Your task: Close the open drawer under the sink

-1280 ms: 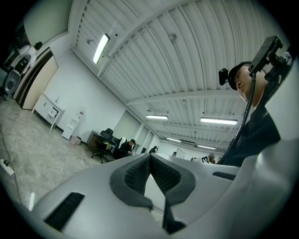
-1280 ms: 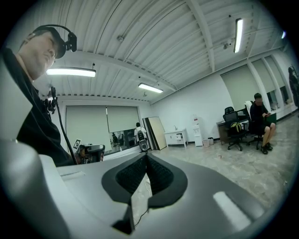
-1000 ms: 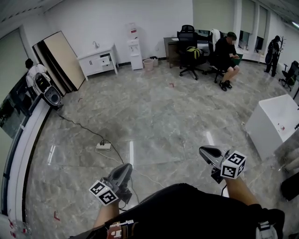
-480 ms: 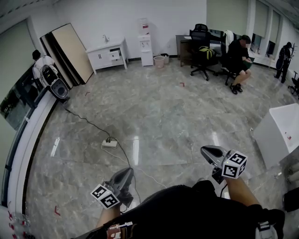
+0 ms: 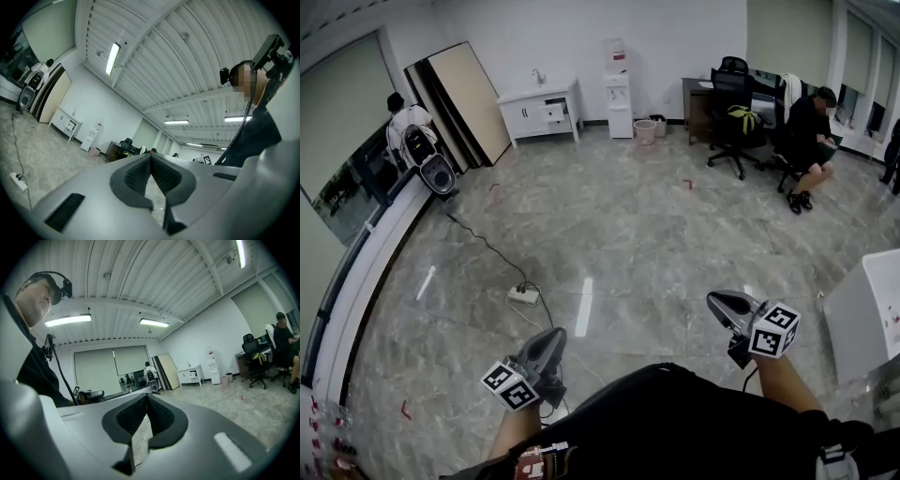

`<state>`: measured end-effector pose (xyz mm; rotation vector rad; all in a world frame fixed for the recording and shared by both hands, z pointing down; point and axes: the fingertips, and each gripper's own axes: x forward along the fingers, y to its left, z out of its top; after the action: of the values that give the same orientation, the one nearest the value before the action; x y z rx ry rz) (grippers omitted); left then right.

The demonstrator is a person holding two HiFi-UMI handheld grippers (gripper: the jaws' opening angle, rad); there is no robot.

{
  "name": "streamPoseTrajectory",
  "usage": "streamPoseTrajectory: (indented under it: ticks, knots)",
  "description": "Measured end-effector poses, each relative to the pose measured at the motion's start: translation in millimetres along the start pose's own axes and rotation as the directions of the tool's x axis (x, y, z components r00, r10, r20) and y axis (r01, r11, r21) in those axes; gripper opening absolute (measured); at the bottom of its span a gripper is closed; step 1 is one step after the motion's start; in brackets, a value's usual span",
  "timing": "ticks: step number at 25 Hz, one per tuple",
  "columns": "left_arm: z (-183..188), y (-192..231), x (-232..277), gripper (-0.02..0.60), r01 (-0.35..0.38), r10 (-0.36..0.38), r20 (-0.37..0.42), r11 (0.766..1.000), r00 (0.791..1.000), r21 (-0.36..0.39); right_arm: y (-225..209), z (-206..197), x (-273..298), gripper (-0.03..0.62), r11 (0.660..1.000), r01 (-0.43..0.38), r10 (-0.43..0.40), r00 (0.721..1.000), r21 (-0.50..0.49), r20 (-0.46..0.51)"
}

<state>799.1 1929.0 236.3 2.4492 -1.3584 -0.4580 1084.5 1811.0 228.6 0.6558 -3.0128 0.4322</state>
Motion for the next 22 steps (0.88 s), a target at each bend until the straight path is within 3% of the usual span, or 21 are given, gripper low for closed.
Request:
streamPoseTrajectory:
  ticks: [4, 7, 13, 22]
  knots:
    - [3, -10, 66, -0.003, -0.035, 0.034, 0.03, 0.999, 0.999, 0.031, -65, 33, -7, 0.002, 0.999, -0.044, 0.044, 0.999, -0.028, -0.01]
    - [6, -9, 108, -0.003, -0.063, 0.062, 0.065, 0.998, 0.996, 0.012, -104, 53, -10, 0.002, 0.995, -0.08, 0.079, 0.997, -0.052, -0.021]
    - [5, -11, 176, -0.003, -0.079, 0.079, 0.014, 0.997, 0.997, 0.012, -165, 69, -18, 0.002, 0.994, -0.095, 0.094, 0.995, -0.044, -0.025]
    - [2, 30, 252, -0.003, -0.006, 0.006, -0.03, 1.0, 1.0, 0.002, -222, 66, 3, 0.002, 0.999, -0.042, 0.042, 0.999, -0.013, -0.016]
